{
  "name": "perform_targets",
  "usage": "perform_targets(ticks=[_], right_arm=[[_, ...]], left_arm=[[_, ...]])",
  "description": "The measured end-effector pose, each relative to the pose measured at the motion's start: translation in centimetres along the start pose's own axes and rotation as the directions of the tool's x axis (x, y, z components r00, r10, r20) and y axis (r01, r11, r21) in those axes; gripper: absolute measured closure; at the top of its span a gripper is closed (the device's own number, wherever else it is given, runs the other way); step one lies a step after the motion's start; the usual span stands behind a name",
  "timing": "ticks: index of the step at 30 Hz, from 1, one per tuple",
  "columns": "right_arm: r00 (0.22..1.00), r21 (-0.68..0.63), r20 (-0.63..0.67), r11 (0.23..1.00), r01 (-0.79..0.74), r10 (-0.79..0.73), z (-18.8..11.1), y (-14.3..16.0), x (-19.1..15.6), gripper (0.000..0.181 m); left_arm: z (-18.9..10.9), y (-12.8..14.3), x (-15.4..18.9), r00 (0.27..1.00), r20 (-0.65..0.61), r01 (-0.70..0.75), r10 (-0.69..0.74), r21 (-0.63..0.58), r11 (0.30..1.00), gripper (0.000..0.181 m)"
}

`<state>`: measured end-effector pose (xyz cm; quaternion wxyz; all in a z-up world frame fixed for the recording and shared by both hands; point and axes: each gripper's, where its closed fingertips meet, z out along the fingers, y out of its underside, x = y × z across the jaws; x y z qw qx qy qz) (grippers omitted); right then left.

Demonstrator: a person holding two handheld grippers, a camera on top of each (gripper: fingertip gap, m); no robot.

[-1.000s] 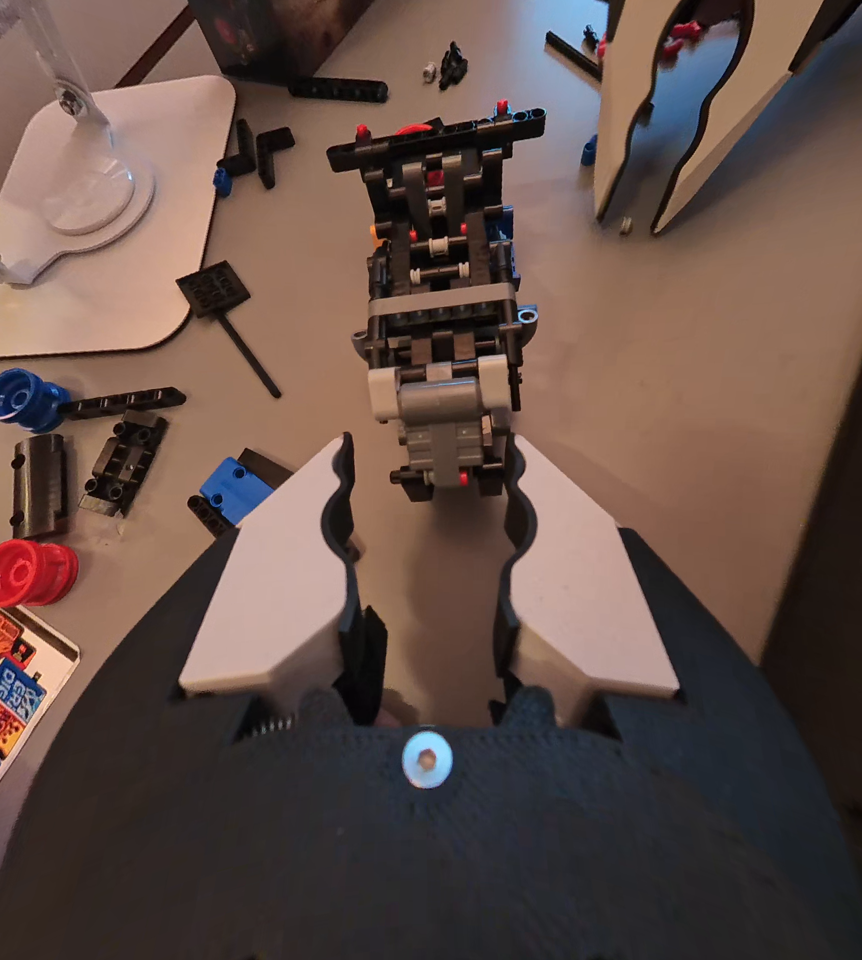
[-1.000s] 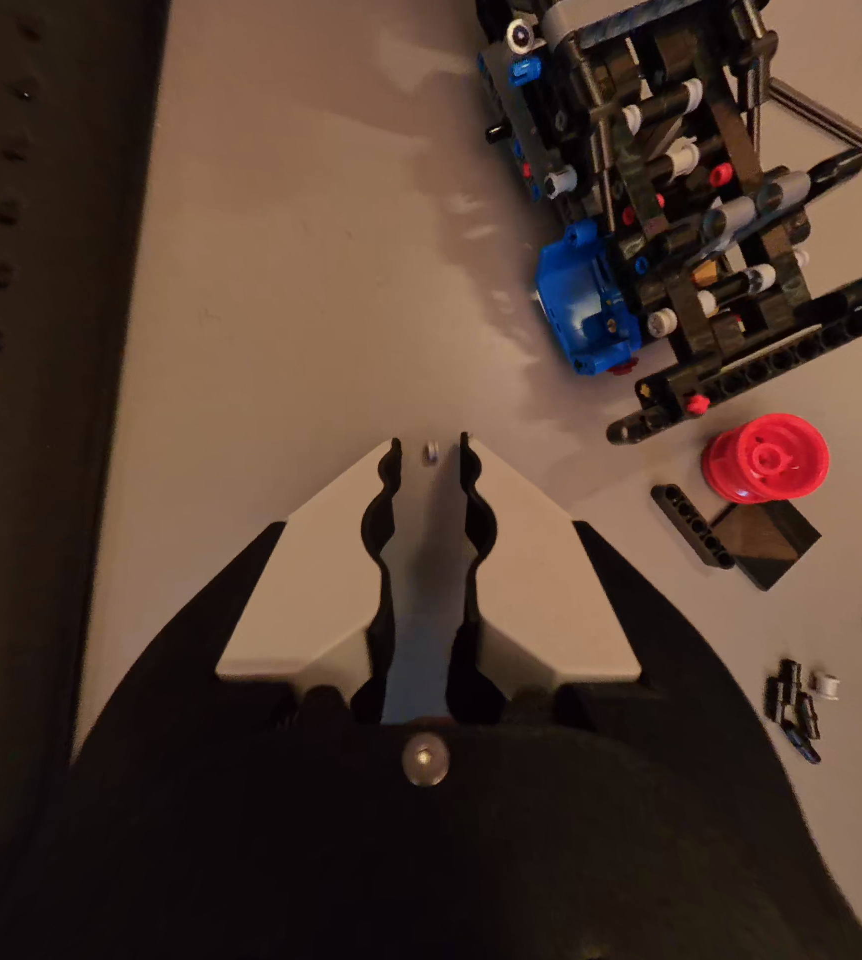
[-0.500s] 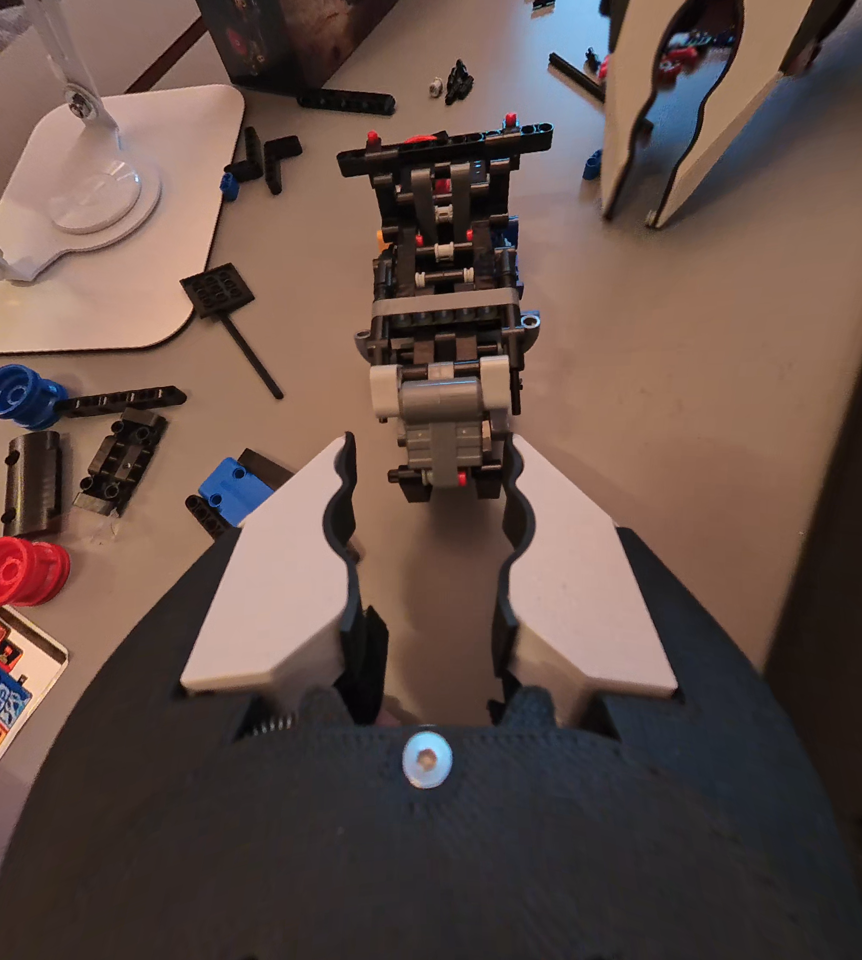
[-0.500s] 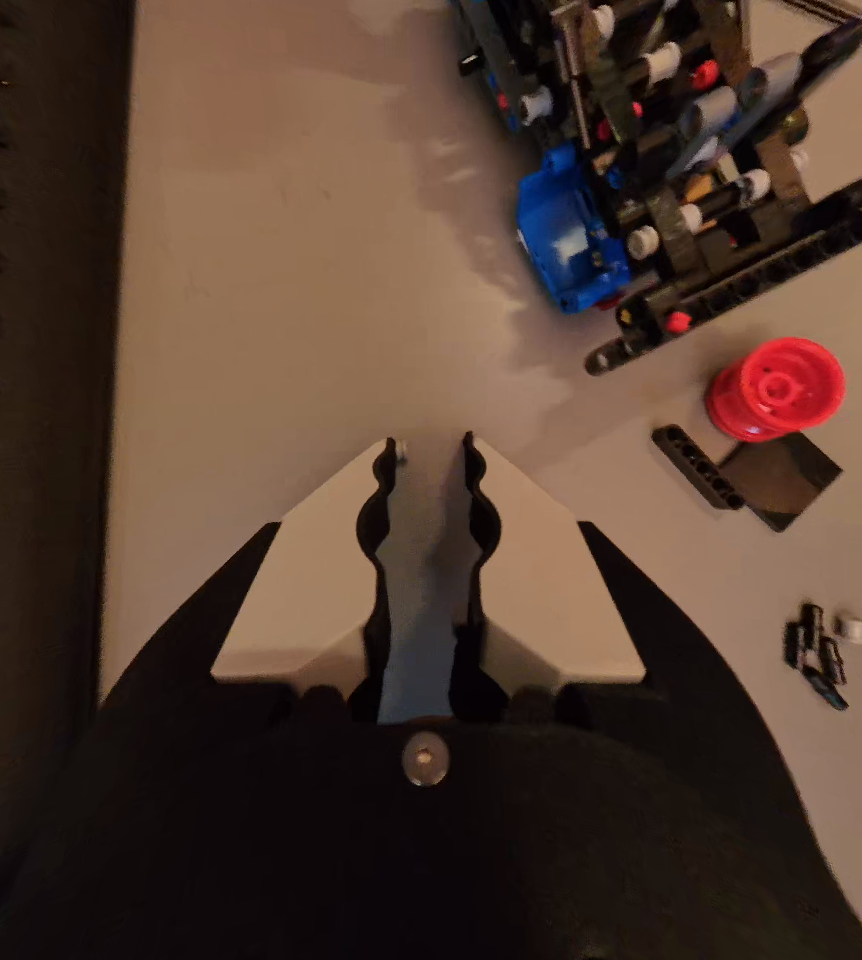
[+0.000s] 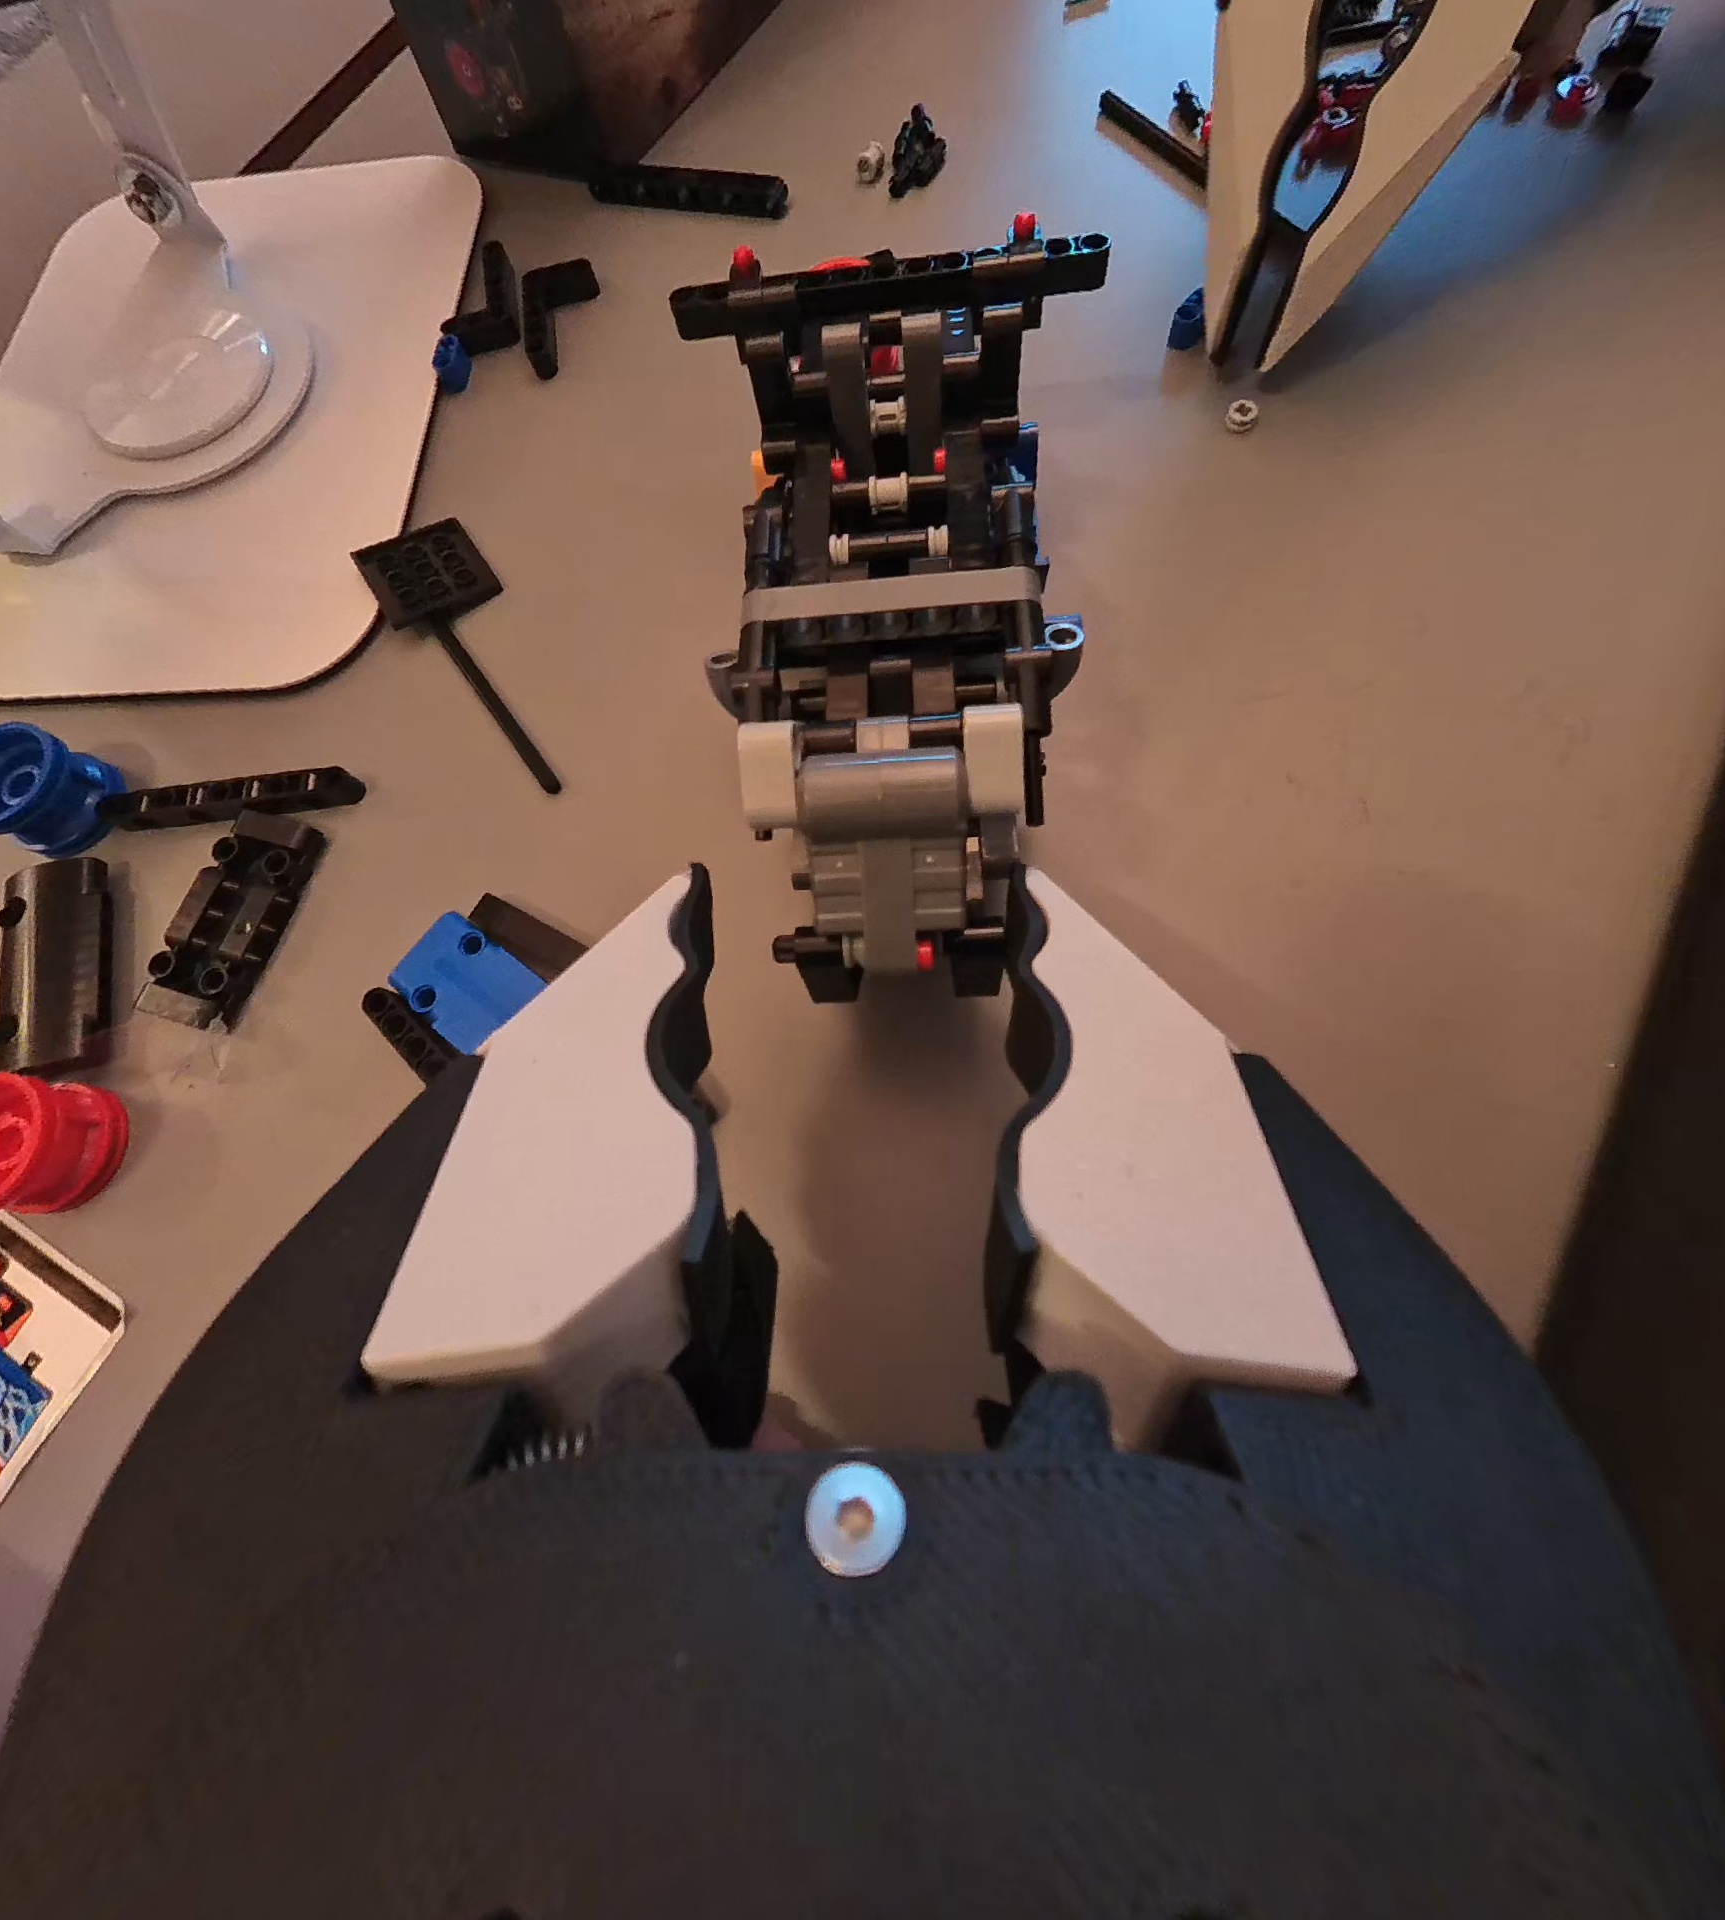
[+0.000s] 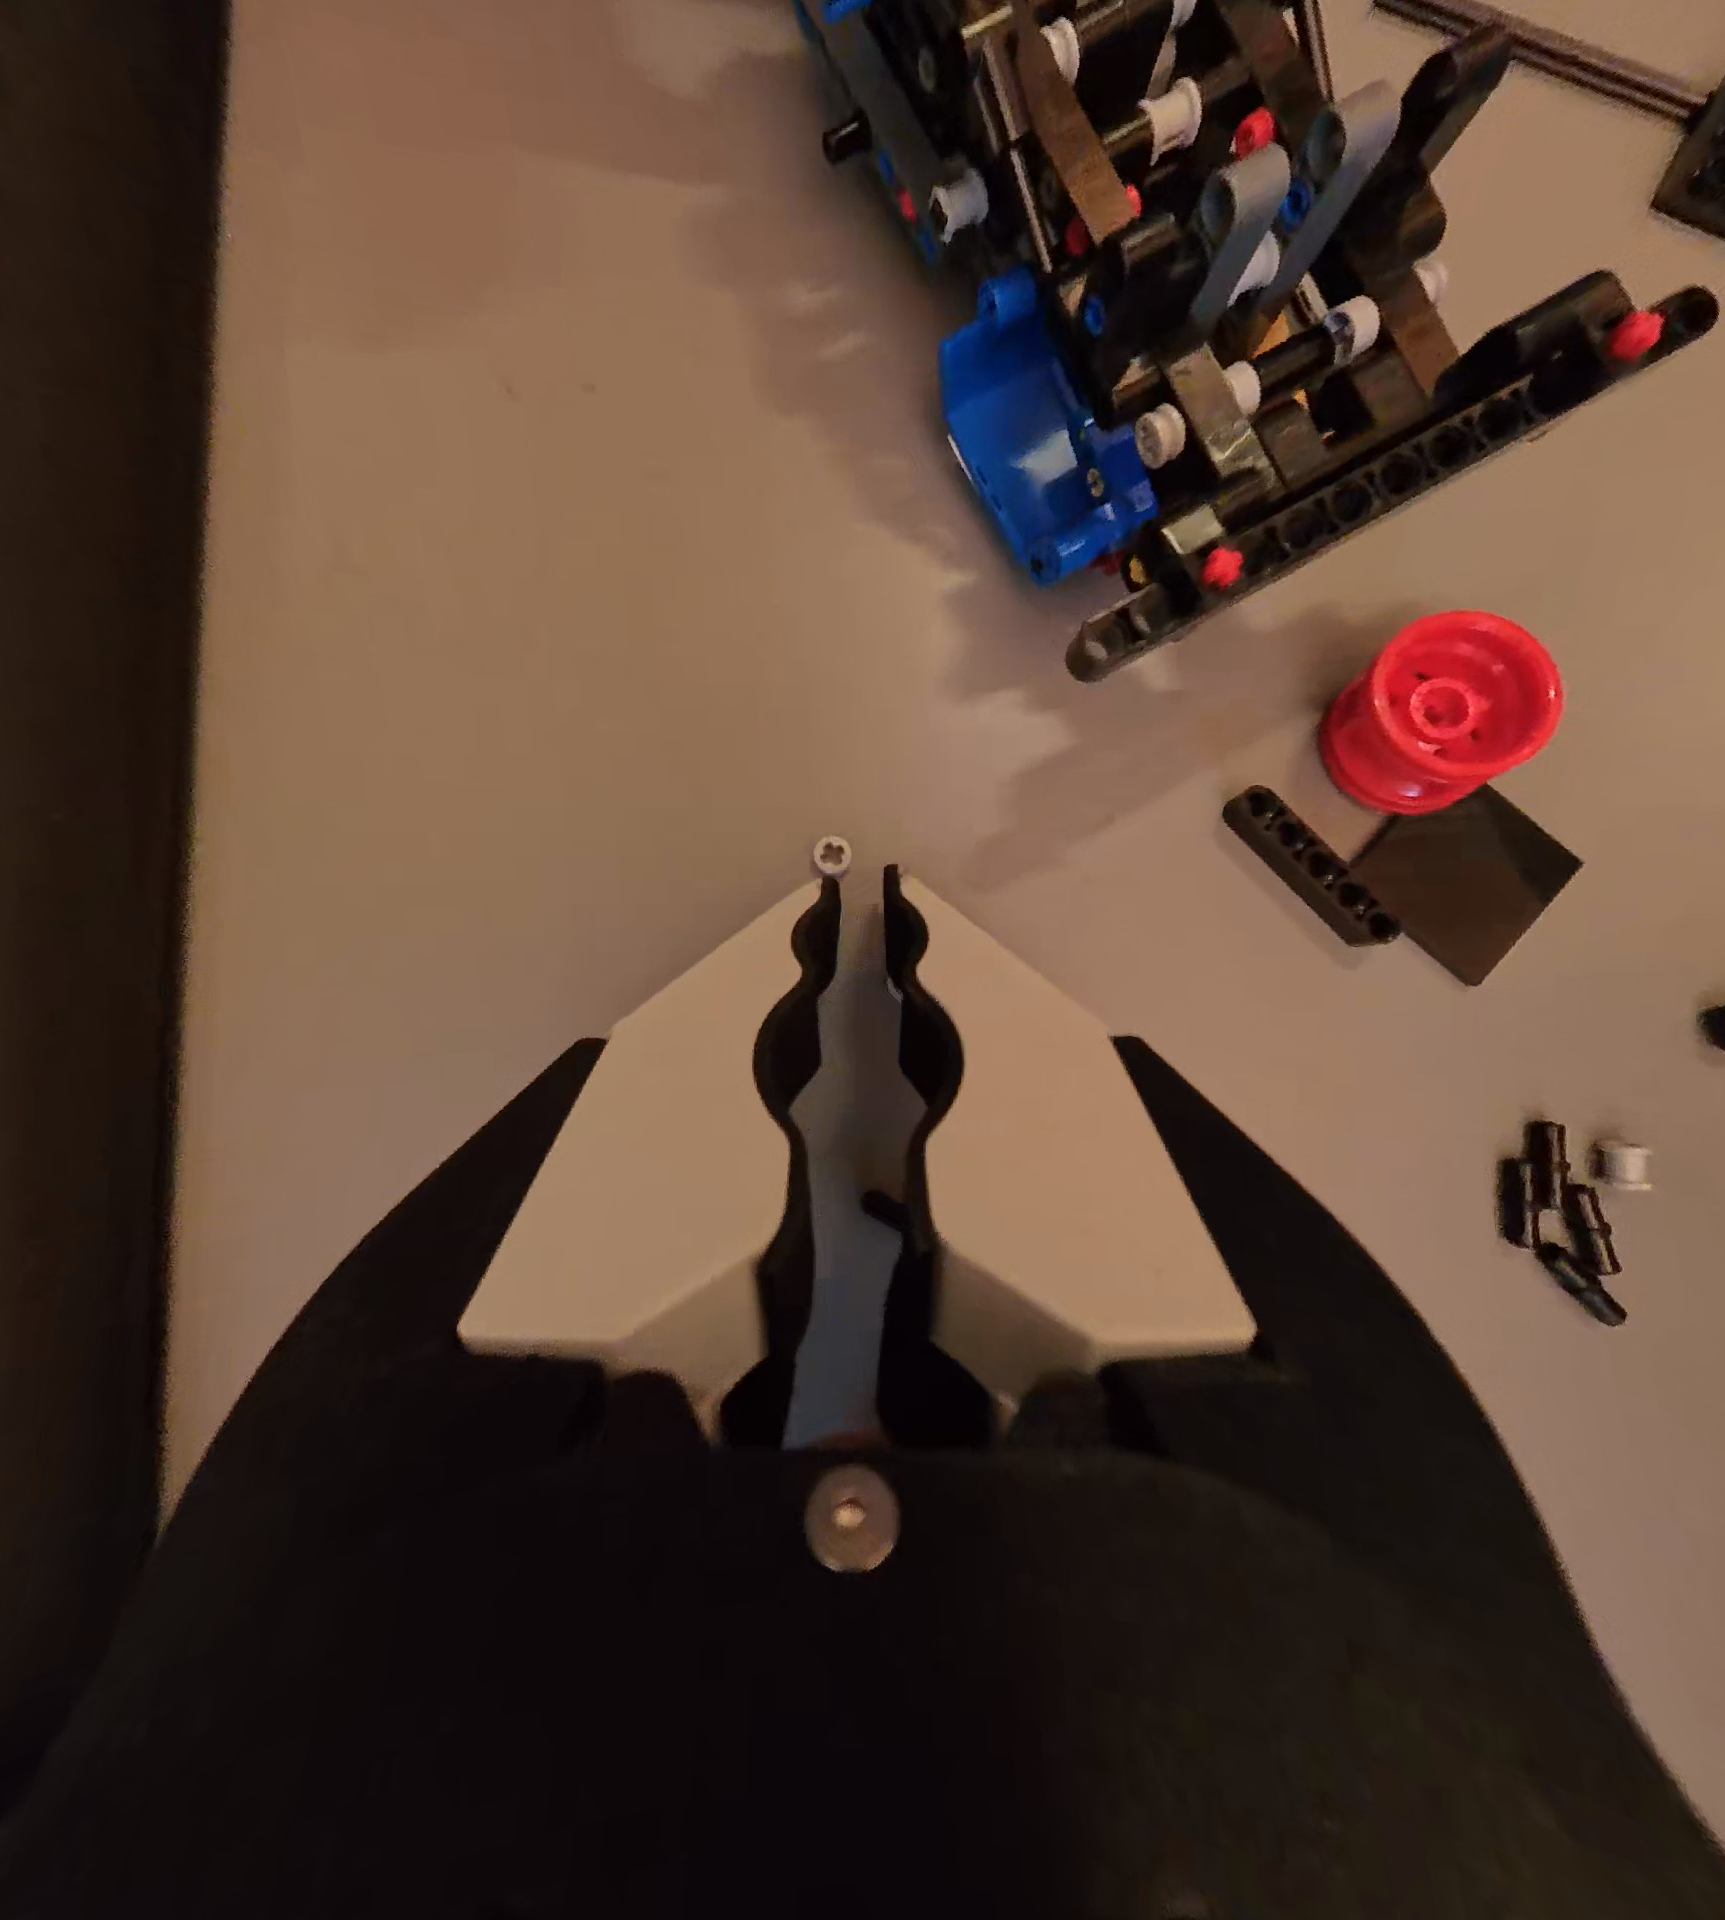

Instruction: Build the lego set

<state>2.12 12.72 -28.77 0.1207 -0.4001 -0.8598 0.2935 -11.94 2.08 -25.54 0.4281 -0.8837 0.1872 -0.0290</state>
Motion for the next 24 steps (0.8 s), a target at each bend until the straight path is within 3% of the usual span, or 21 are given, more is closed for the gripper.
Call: perform_targets(ticks=[5, 15, 24], right_arm=[[1.000, -0.023, 0.012, 1.000, 0.017, -0.017, 0.8, 0.1, -0.4, 0.175], [0.999, 0.062, -0.049, 0.998, 0.017, -0.014, -0.5, -1.3, 0.7, 0.169], [0.995, 0.179, -0.104, 0.984, 0.015, 0.004, -2.3, -2.8, 1.8, 0.155]], left_arm=[[0.0, 0.0, -0.1, 1.000, 0.007, 0.003, -0.003, 0.003, 1.000, 0.127], [-0.4, 0.3, -0.7, 1.000, 0.020, 0.005, -0.006, 0.022, 1.000, 0.126], [-2.9, -1.6, -1.6, 0.999, 0.040, 0.020, -0.026, 0.159, 0.987, 0.122]])
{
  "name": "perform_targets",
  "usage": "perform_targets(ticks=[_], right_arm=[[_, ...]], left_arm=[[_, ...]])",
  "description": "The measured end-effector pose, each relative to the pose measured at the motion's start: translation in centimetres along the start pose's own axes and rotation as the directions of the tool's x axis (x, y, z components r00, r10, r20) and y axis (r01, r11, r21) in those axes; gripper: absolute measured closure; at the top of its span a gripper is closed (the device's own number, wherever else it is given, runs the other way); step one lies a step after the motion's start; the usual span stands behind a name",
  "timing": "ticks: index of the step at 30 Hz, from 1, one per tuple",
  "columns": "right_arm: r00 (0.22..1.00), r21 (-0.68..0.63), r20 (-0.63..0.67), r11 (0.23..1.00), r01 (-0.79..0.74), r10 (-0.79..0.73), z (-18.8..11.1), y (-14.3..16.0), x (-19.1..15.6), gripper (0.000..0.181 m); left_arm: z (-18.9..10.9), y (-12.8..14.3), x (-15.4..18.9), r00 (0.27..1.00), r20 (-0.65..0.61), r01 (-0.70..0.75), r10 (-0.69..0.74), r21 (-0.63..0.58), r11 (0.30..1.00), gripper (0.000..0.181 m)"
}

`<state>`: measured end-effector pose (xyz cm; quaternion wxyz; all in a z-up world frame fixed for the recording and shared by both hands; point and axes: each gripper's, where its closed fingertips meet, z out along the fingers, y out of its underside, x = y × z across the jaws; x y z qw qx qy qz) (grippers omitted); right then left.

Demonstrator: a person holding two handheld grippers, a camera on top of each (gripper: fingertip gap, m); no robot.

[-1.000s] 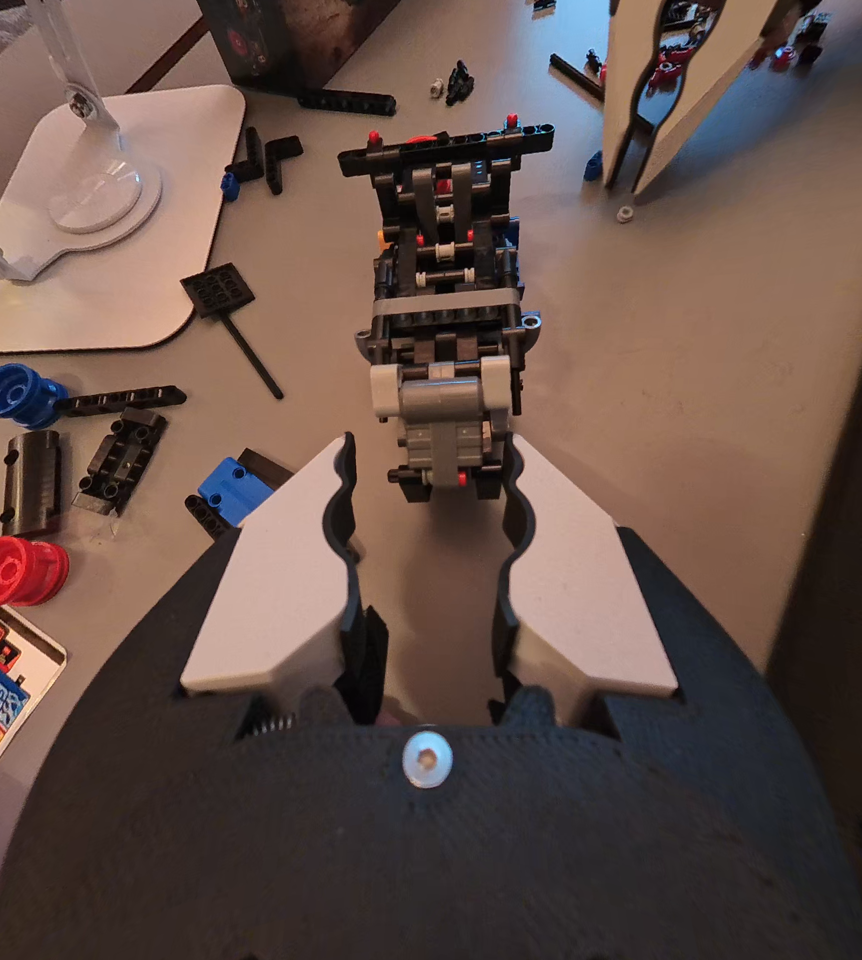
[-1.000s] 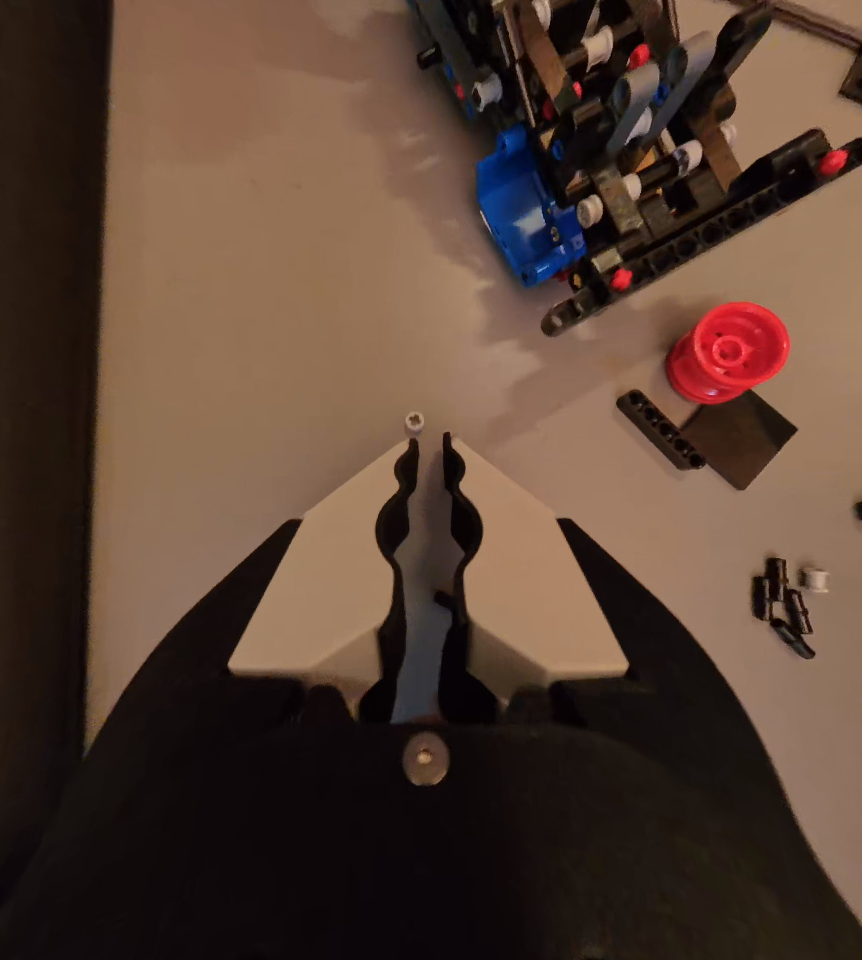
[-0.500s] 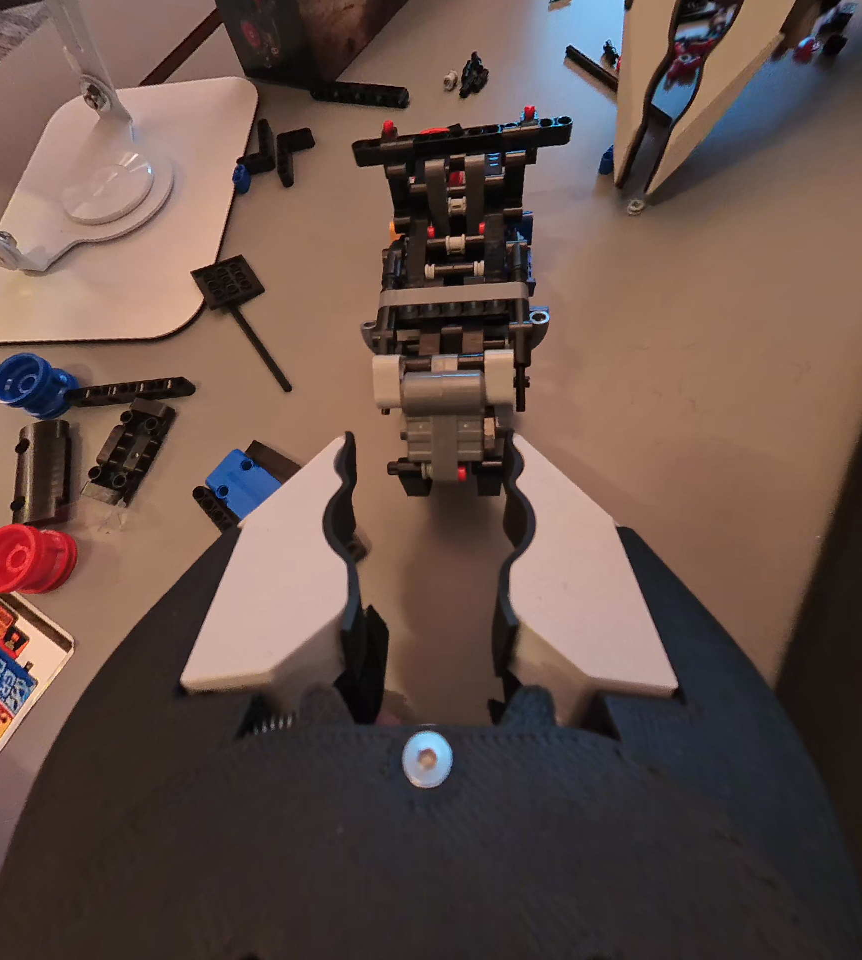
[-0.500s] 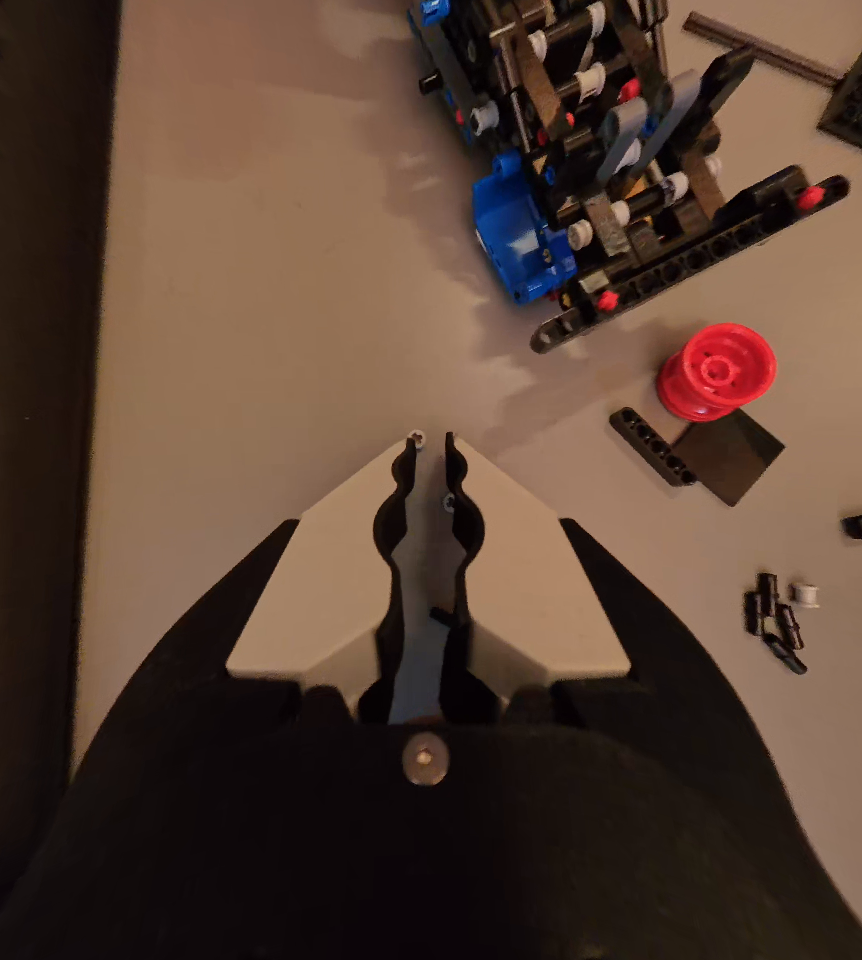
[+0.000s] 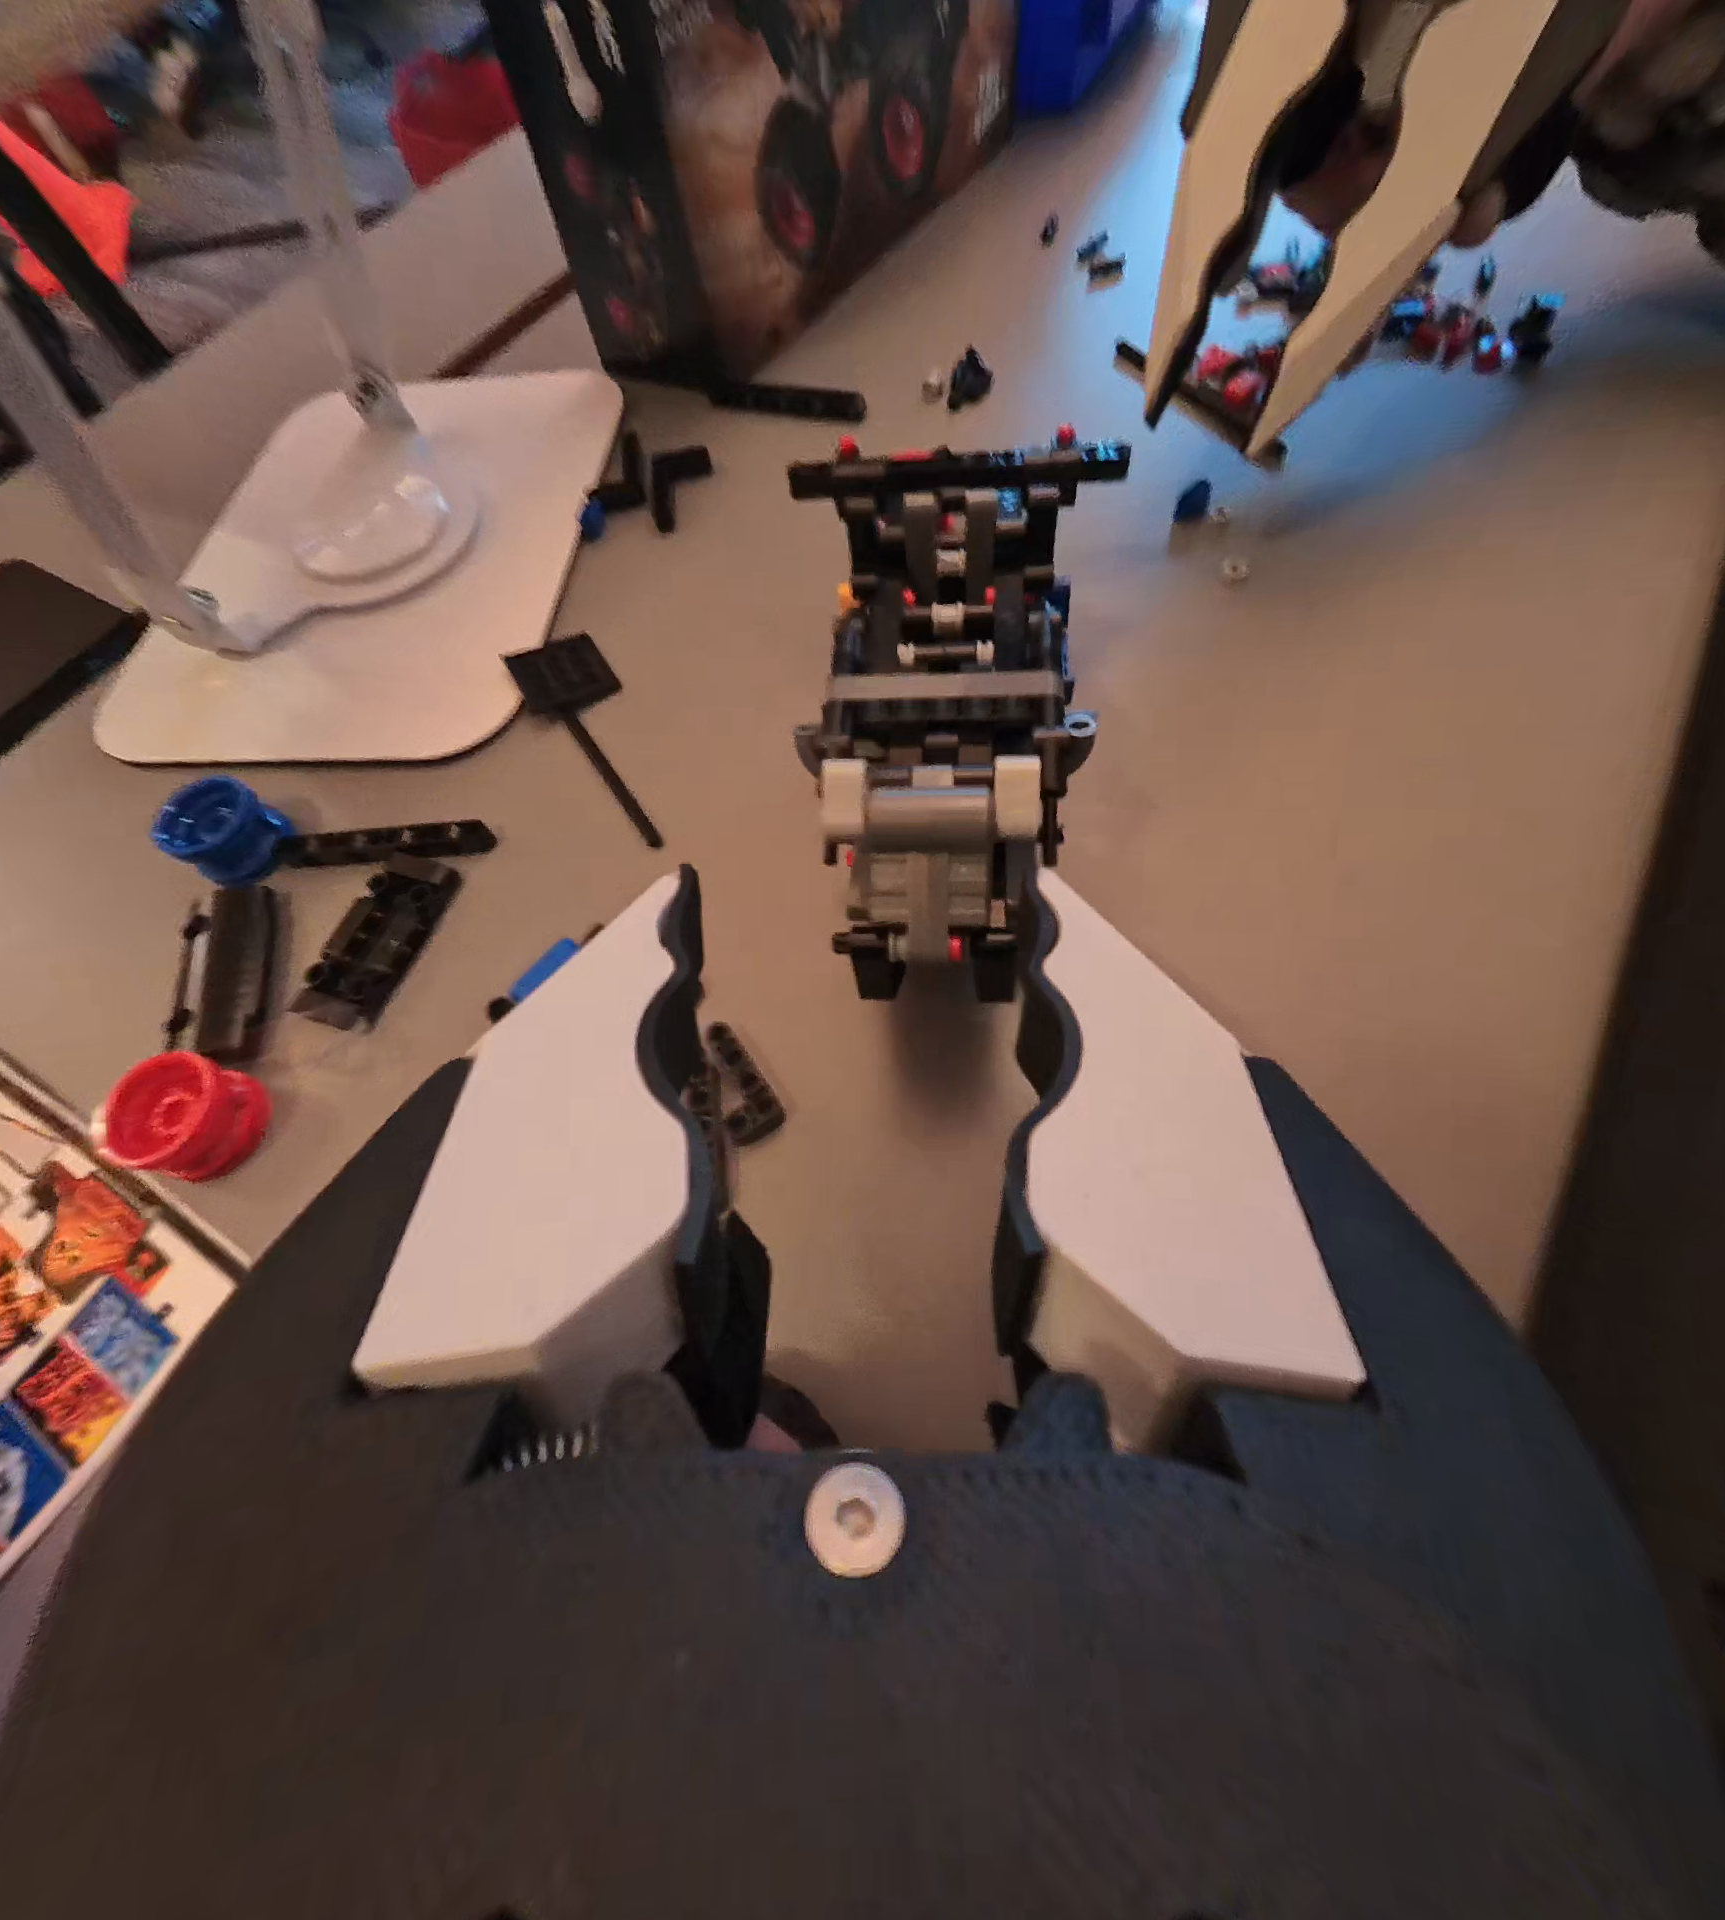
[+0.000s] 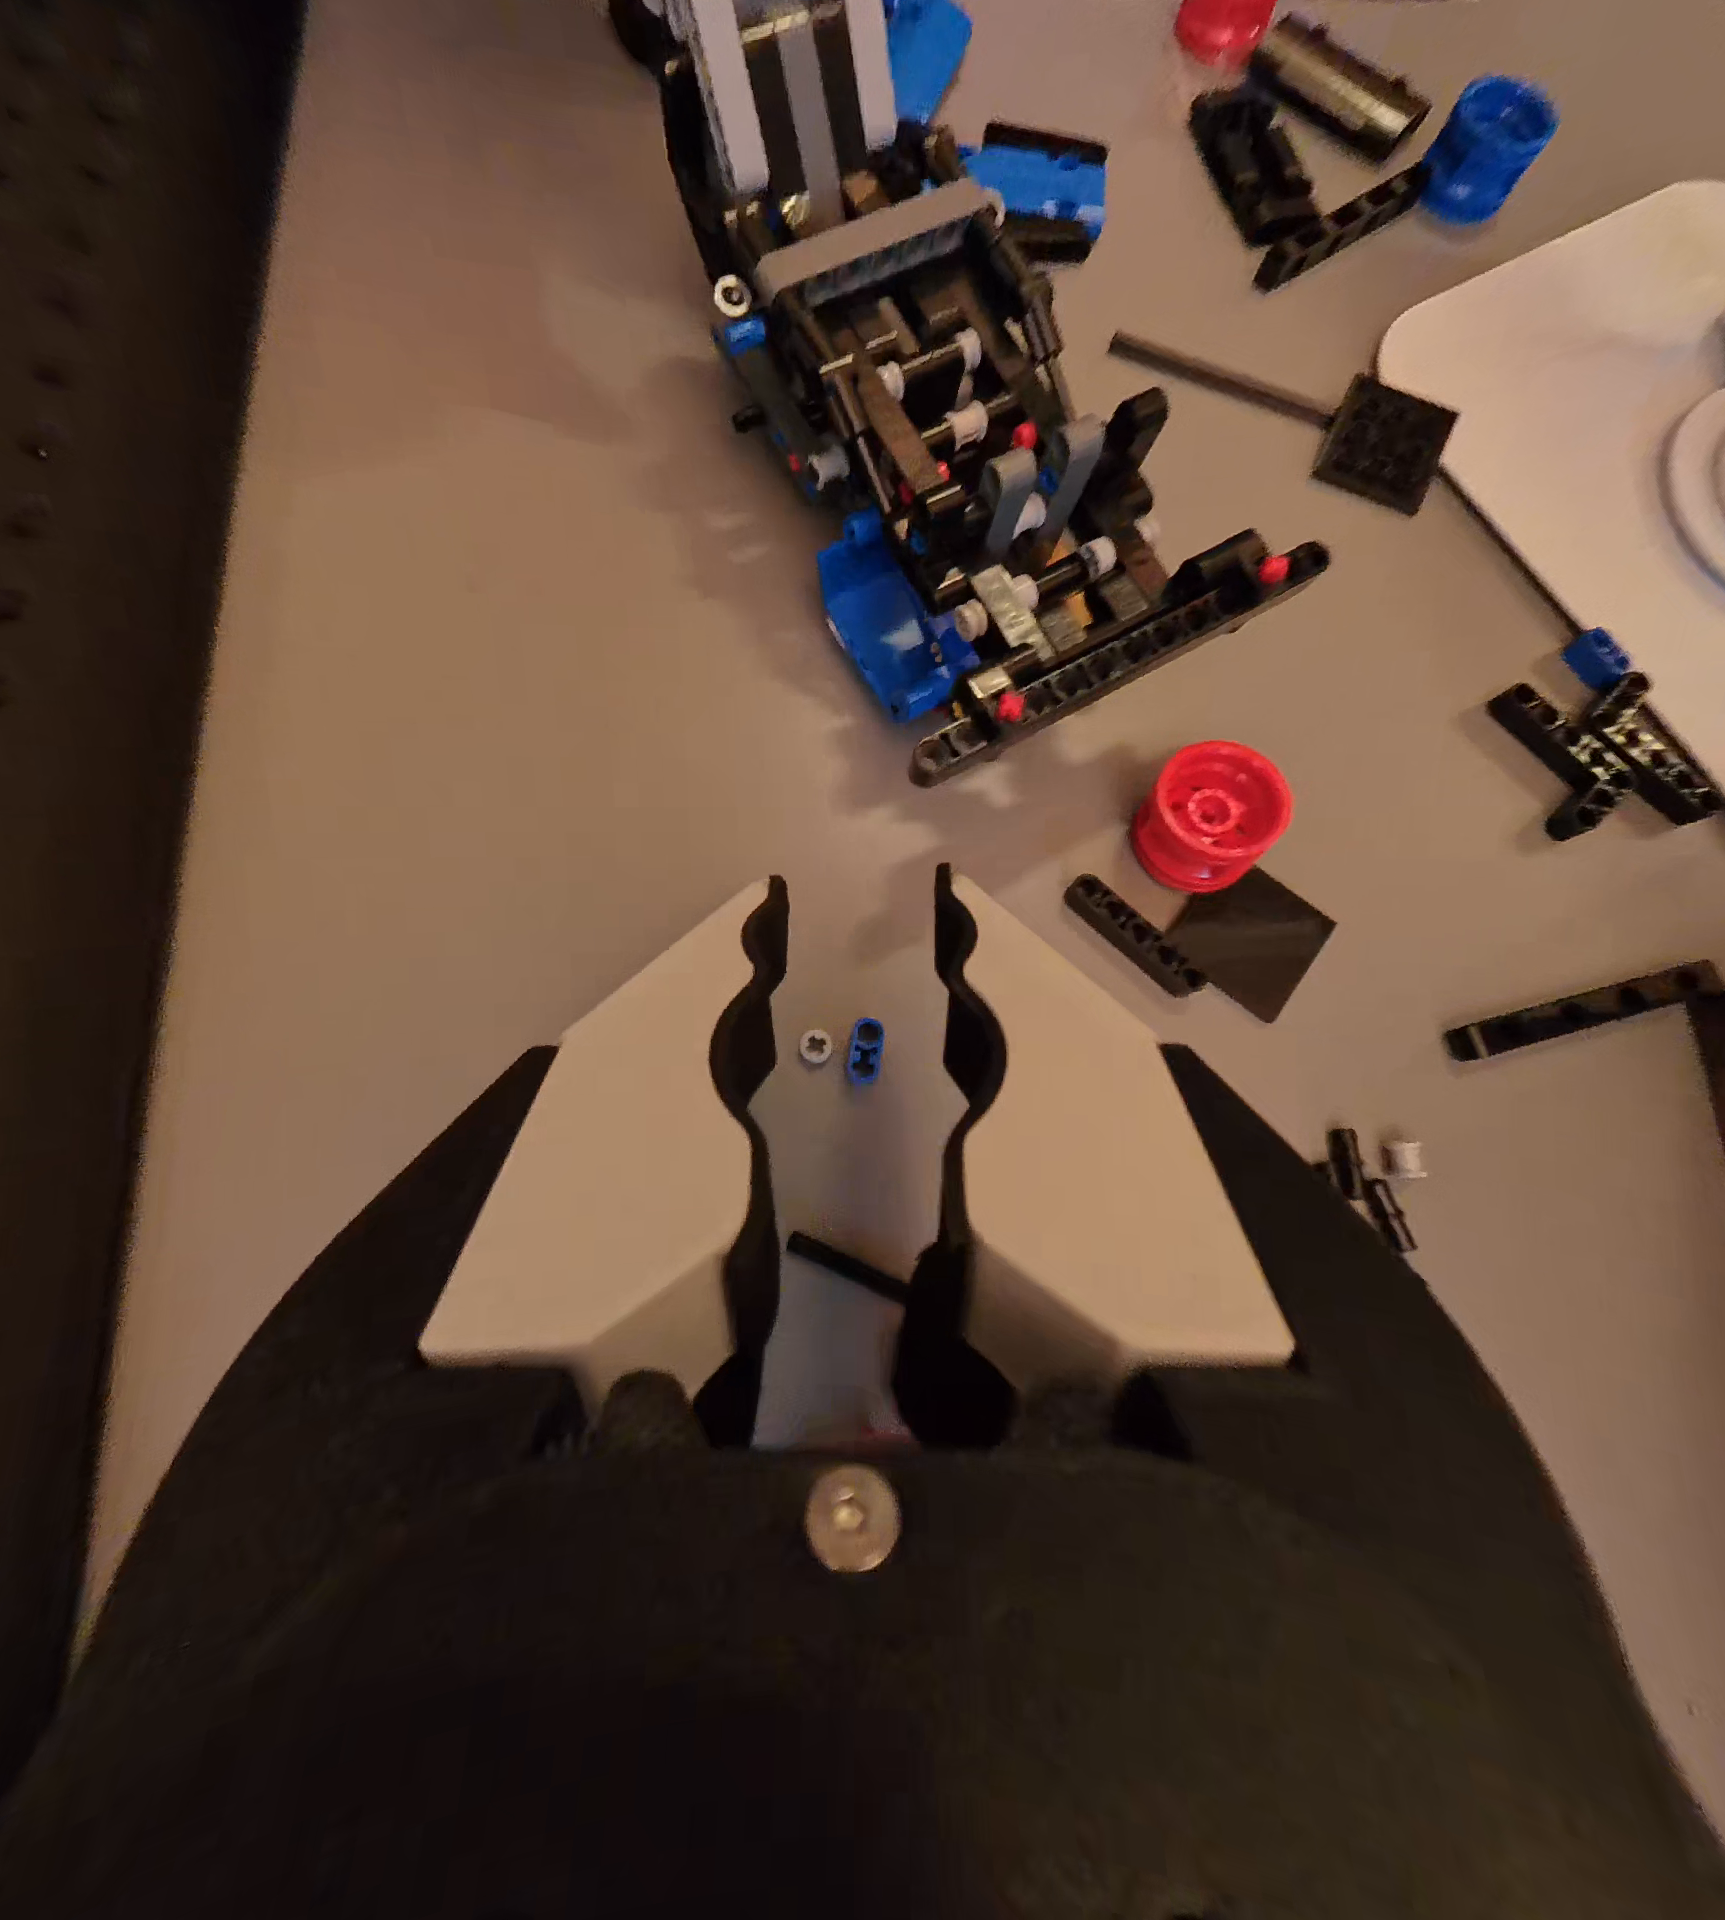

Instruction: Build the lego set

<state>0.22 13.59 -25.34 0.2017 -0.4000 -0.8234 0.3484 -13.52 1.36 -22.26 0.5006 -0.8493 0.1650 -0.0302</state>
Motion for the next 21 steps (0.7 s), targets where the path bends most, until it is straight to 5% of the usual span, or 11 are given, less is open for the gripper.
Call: perform_targets(ticks=[5, 11, 17, 21], right_arm=[[0.996, 0.142, -0.089, 0.990, 0.005, 0.008, -2.2, -2.3, 1.6, 0.148], [0.953, 0.347, -0.299, 0.936, 0.060, 0.050, -8.0, -7.4, 5.6, 0.129], [0.825, 0.289, -0.563, 0.945, 0.153, 0.039, -13.4, -12.0, 13.2, 0.106], [0.760, 0.236, -0.649, 0.958, 0.161, 0.032, -15.1, -14.9, 18.8, 0.103]], left_arm=[[-2.1, -2.5, -3.2, 0.989, 0.149, -0.001, -0.011, 0.080, 0.997, 0.124], [-5.0, -8.7, -7.6, 0.940, 0.334, -0.113, 0.061, 0.138, 0.984, 0.124], [-4.4, -16.1, -13.3, 0.916, 0.399, -0.141, 0.043, 0.221, 0.965, 0.124], [-2.4, -17.7, -18.6, 0.903, 0.429, -0.098, -0.008, 0.224, 0.970, 0.126]])
